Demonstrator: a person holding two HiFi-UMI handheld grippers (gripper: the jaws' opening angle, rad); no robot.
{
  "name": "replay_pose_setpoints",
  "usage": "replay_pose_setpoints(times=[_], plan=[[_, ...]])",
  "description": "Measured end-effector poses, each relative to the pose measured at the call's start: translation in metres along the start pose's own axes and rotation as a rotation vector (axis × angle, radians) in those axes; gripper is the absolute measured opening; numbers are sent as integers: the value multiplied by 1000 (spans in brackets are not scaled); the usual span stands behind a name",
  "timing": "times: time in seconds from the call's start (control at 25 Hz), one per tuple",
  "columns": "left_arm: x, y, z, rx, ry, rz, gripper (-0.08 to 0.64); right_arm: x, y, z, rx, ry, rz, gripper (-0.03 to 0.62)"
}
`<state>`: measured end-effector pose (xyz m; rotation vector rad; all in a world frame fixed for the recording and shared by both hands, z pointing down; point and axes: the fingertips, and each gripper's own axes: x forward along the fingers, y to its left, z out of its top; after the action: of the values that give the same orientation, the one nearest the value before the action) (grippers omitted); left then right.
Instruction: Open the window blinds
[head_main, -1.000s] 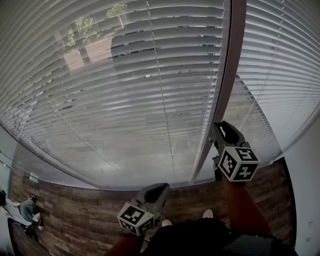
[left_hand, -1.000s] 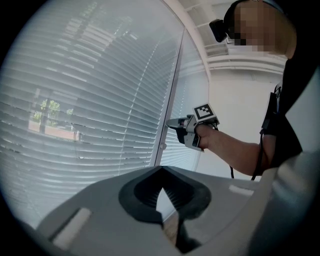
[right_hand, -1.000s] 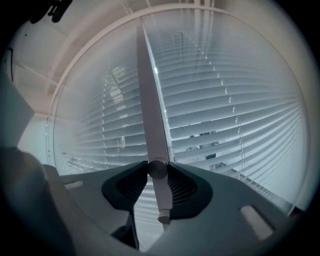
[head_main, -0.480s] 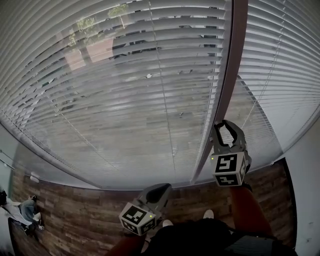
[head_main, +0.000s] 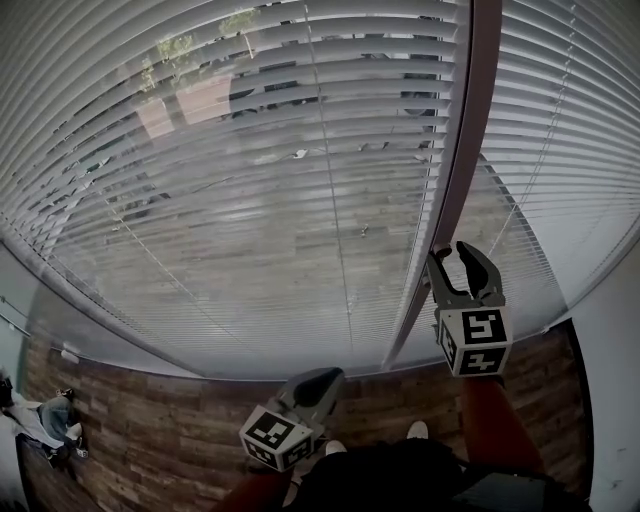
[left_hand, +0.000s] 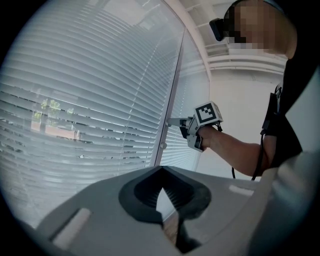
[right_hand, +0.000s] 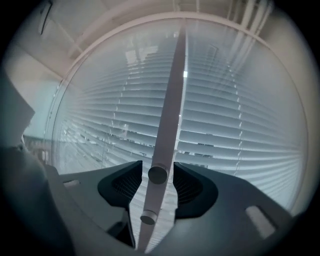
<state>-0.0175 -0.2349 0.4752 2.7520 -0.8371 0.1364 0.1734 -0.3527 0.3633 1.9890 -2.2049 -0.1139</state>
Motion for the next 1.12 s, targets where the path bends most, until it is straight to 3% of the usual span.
replay_pose_setpoints(times=[0.16, 0.28, 0.68, 0.92, 1.12], plan=[[-1, 2, 1, 11, 8, 8, 2, 1, -6, -2, 312, -17, 75, 198], [-1, 1, 7, 8, 11, 23, 2, 5, -6, -9, 405, -1, 99, 187], [1, 2, 3, 3, 7, 10, 2, 11, -4, -11, 329, 1, 40, 153], [-1, 0, 5, -4, 0, 2, 2, 9, -2, -12, 241, 21, 28, 152], [3, 3, 2, 6, 7, 5, 2, 12, -3, -9, 111, 25, 3, 150]])
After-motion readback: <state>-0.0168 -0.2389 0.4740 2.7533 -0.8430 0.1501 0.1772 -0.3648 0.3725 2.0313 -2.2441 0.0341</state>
